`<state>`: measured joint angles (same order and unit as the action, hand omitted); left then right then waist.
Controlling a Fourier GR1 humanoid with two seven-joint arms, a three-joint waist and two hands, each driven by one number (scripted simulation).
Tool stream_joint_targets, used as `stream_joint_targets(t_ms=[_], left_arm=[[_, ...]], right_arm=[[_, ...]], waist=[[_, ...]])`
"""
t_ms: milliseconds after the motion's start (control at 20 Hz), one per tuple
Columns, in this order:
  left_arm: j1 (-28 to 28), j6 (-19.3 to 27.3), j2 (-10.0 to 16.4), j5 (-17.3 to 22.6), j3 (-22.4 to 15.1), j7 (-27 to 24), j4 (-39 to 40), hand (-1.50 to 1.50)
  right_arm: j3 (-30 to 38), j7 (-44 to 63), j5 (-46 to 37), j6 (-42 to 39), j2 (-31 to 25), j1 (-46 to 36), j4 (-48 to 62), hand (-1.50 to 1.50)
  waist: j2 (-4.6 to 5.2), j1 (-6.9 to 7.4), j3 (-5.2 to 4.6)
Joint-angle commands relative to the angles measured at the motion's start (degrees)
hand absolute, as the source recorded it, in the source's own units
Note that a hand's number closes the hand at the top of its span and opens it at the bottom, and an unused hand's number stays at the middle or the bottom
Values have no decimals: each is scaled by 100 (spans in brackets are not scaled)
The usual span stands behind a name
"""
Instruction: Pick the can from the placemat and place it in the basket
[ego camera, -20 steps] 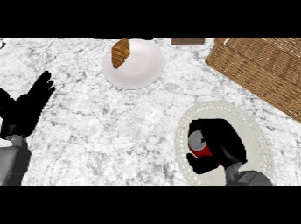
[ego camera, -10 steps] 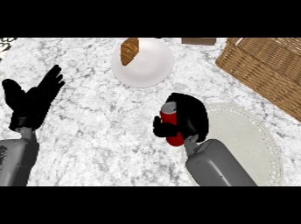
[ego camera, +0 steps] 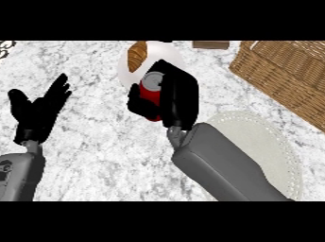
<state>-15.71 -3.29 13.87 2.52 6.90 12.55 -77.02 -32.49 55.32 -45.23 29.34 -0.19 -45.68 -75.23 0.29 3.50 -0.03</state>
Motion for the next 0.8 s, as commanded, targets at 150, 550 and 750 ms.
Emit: stream_joint_targets(t_ms=[150, 550, 750], left_arm=[[283, -105, 222, 75, 159, 84, -278, 0], [294, 81, 61, -34, 187, -151, -81, 0], [158, 12, 165, 81, 254, 124, -254, 0]], right_arm=[[171, 1609, -669, 86, 18, -1518, 453, 150], [1425, 1441, -883, -724, -139, -2760, 1101, 150], [2043, 1000, -915, -434, -342, -3255, 2081, 150]], waist=[[-59, -196, -3], [-39, -316, -3], [-8, -231, -2]])
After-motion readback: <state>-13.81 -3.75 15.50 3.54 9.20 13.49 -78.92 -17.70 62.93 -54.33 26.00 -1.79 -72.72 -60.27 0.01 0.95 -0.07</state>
